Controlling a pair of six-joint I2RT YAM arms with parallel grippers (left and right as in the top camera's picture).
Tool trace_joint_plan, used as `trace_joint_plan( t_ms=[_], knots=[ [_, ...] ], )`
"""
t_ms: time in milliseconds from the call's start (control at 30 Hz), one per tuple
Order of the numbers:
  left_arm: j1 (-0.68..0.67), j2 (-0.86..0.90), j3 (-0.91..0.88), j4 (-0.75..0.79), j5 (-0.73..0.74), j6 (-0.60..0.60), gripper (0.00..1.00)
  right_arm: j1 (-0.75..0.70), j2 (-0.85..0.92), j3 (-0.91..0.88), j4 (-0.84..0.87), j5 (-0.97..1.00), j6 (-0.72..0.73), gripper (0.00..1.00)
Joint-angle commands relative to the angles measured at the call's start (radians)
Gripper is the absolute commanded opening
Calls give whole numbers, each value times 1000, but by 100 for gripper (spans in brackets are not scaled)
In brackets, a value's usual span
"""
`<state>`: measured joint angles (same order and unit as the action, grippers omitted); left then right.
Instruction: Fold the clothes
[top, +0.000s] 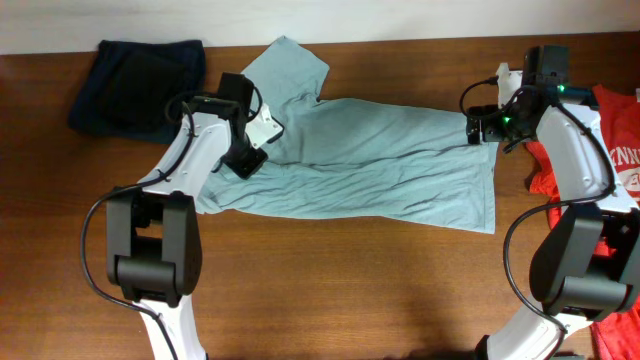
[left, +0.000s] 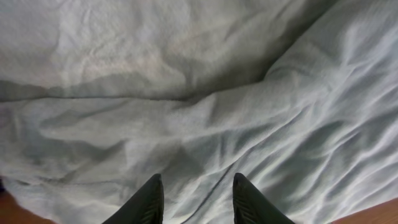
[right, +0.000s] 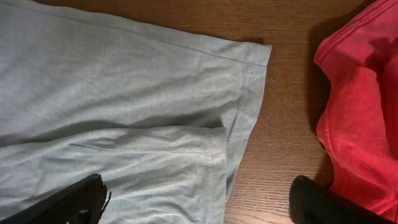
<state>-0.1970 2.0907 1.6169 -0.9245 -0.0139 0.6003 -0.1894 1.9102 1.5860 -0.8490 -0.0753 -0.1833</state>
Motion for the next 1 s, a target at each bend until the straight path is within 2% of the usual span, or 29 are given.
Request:
trace_joint_plan(
  t_ms=[0,433,967],
  knots=[
    [5,-28,-17,-2,-29,91,36,-3,-7,8,0,9,6,99],
    [5,-27,-92,53,-36,113,37,-3,-7,8,0,9,6,99],
    [8,-26,-95,102,-35,140,36,-3,-7,8,-1,9,6,99]
  ],
)
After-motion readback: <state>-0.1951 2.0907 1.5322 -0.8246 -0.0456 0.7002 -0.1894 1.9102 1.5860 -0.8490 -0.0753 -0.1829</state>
